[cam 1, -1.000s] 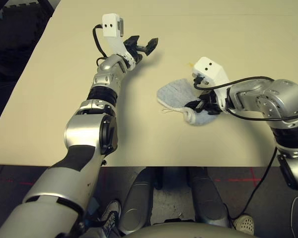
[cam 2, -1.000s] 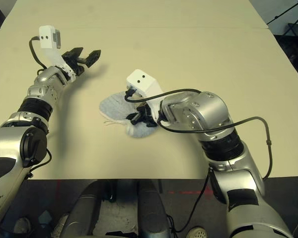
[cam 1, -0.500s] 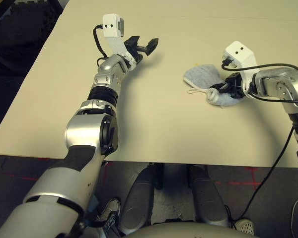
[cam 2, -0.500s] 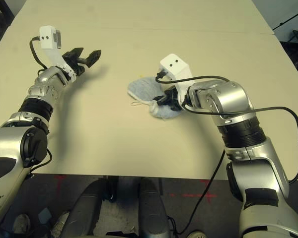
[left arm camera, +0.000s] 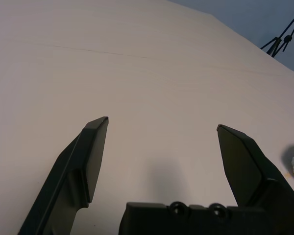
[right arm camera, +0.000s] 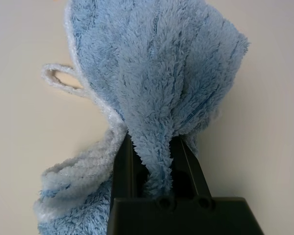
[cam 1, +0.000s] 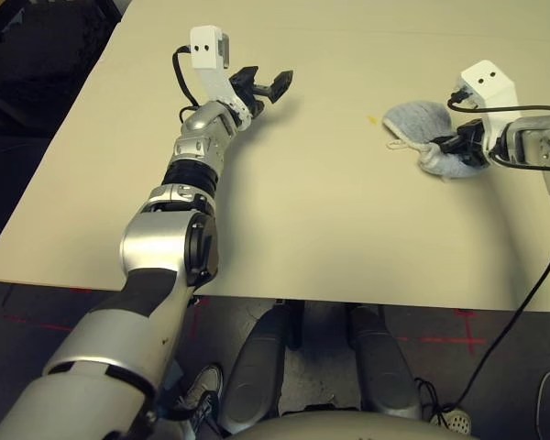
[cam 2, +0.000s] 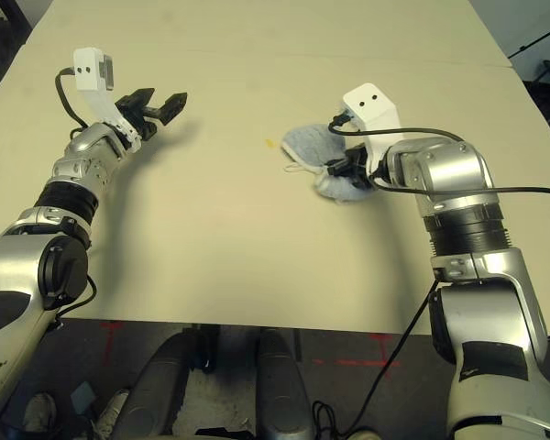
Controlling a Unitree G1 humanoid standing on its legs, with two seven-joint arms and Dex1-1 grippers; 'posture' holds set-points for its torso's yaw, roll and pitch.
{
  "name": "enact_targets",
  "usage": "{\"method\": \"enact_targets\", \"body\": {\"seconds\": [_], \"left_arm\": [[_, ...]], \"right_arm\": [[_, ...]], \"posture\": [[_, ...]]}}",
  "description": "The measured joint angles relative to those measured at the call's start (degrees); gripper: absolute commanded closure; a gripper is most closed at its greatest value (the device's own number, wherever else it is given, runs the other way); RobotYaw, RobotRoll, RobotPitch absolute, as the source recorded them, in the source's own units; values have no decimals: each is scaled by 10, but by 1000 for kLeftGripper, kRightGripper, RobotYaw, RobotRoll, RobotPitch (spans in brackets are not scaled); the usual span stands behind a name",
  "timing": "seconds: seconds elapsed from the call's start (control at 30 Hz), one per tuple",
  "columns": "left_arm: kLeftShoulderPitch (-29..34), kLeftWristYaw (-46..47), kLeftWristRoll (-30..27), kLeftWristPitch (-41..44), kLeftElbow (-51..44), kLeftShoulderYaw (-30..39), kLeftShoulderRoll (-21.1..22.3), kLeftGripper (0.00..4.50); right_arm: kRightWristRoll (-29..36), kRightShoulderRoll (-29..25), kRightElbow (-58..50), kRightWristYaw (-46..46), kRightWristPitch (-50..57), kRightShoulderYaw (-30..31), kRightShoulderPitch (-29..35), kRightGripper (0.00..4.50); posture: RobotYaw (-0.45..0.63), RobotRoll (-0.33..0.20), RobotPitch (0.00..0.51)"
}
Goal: Wipe the water off the table with a rag.
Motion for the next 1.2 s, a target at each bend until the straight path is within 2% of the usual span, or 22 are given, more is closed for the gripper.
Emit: {"method": "enact_targets", "body": {"seconds": [0.2,0.33,0.73,0.9,1.1,1.2], "left_arm": [[0,0,0,0,0,0,-2,0],[0,0,0,1,0,0,-3,0],[0,0,0,1,0,0,-5,0],[0,0,0,1,0,0,-5,0],[0,0,0,1,0,0,-5,0],[0,0,0,1,0,0,-5,0]], "right_arm": [[-29,36,71,-58,-27,-39,-78,4291],[-33,58,76,-54,-24,-53,-120,4292],[-34,138,58,-26,17,-44,-120,4292],[-34,156,31,-3,34,-27,-120,4292],[-34,167,12,38,50,11,-120,4292],[-41,165,18,78,49,56,-121,4292]], "posture": [[-155,0,344],[-155,0,344],[-142,0,342],[-140,0,341],[-138,0,341],[-138,0,342]]}}
